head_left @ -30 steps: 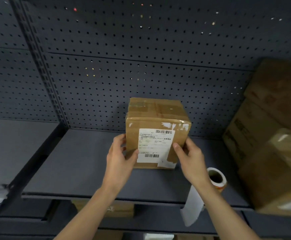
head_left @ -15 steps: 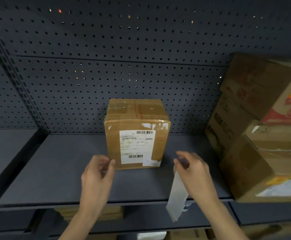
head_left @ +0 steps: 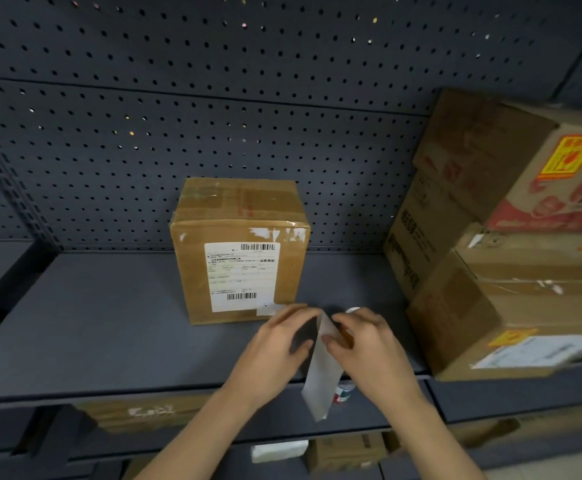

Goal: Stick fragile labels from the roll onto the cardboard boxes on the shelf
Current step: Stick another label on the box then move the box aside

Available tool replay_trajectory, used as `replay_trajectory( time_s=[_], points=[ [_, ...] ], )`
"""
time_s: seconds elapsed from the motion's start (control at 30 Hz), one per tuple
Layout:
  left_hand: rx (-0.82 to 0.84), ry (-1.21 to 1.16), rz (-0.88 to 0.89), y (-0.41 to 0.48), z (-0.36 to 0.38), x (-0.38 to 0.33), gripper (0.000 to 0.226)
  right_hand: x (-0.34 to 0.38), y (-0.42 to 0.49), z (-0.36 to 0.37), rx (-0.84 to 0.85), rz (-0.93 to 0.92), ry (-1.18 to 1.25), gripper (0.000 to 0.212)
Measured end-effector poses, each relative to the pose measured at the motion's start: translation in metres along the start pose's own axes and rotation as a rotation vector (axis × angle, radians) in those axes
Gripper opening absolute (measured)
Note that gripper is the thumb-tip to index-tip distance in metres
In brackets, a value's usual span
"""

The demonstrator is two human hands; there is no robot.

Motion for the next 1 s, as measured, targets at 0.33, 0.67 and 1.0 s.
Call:
replay_trajectory(
  time_s=[0.33,0.67,1.0],
  points=[
    [-0.018,0.038,-0.011,0.01,0.01,0.004,0.026,-0.01,-0.008,0.002,0.042,-0.081,0.106,0.032],
    [-0.215,-0.275,-0.429,-0.011,-0.009,0.043,0.021,-0.02,-0.01,-0.001,0.078,-0.151,0.098,0.042],
    [-0.202,-0.482,-0.621,-0.029,-0.016,0.042,0.02,0.004,-0.007,0.008,0.204,-0.222,0.078,0.022]
  ],
)
Point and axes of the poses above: each hand's wrist, its own y-axis towards the middle knuckle, its own z-axis out of the palm, x = y × z, the point moved 7 cm from there along y, towards the middle knuckle, and after that the axes turned 3 degrees about z, right-handed, at the moved point
